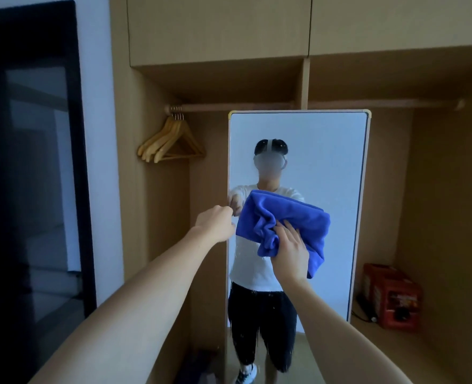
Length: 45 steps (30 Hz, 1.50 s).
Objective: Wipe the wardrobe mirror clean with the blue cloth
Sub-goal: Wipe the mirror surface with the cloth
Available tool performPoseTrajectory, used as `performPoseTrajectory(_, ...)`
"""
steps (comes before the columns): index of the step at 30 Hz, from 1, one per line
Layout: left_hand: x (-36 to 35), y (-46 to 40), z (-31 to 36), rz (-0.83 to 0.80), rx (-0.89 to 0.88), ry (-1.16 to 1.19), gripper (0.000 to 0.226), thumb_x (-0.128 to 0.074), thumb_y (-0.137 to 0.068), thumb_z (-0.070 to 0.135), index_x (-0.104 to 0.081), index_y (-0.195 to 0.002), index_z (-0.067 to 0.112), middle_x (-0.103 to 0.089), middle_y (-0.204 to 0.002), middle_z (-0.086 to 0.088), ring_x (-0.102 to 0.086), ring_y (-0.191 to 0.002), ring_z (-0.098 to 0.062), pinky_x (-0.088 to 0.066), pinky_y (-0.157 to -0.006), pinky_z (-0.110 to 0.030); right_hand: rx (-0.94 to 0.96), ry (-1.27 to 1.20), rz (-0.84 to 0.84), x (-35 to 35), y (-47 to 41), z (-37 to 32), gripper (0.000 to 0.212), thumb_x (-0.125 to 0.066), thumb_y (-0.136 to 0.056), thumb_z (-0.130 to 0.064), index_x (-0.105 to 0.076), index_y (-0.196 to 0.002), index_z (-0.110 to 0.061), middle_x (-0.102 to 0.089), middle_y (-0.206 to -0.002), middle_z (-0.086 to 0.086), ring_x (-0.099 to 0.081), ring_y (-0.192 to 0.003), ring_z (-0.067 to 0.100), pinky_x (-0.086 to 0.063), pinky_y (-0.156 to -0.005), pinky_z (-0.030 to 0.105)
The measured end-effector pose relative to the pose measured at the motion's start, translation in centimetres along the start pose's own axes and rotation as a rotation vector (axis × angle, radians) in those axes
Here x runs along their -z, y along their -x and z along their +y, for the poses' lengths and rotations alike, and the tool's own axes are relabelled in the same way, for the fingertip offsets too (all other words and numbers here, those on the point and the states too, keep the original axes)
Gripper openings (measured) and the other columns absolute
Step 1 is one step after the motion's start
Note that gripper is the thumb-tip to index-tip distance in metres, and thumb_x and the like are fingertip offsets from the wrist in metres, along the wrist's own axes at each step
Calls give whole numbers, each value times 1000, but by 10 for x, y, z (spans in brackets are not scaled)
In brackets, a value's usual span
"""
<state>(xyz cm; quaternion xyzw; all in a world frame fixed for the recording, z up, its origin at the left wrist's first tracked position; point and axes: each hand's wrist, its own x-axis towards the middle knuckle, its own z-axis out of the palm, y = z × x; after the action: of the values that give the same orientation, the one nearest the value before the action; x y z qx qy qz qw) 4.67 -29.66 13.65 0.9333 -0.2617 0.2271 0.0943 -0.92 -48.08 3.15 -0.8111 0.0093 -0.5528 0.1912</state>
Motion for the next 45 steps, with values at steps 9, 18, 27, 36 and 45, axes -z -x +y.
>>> performPoseTrajectory(9,-8,-12,-8,40,125,153,18,-51,-100,24,-56,-116,17,-64,-96,-3,-65,-75,-20,-61,-70,-37,-28,16,-79,0,3,5,31,-55,-91,-24,-59,-122,-27,-58,-119,-16,-49,-123,18,-44,-98,41)
performPoseTrajectory(18,-17,-35,-11,7,157,423,22,-49,-102,18,-56,-123,17,-64,-114,-6,-65,-95,-25,-57,-83,-35,-75,44,-46,-2,2,-7,32,-62,-87,-19,-61,-119,-25,-59,-115,-19,-49,-122,16,-44,-98,38)
performPoseTrajectory(27,-15,-36,-23,-33,101,638,16,-47,-103,19,-58,-111,12,-60,-100,-4,-62,-94,-25,-53,-85,-34,-3,156,12,7,-14,-26,25,-58,-84,-9,-61,-104,-23,-56,-99,-15,-48,-101,14,-44,-87,34)
performPoseTrajectory(36,-14,-41,-29,-119,76,676,12,-49,-100,13,-59,-106,11,-64,-101,-9,-64,-94,-29,-58,-88,-43,-35,299,137,25,-98,-39,43,-69,-68,6,-60,-108,-9,-64,-100,1,-59,-103,23,-36,-111,42)
performPoseTrajectory(45,-16,-43,-27,-133,91,658,11,-46,-100,11,-56,-103,10,-63,-104,-12,-64,-97,-31,-57,-89,-43,66,268,94,34,-138,-50,6,-48,-80,-15,-54,-81,-16,-61,-83,1,-59,-81,24,-45,-74,34)
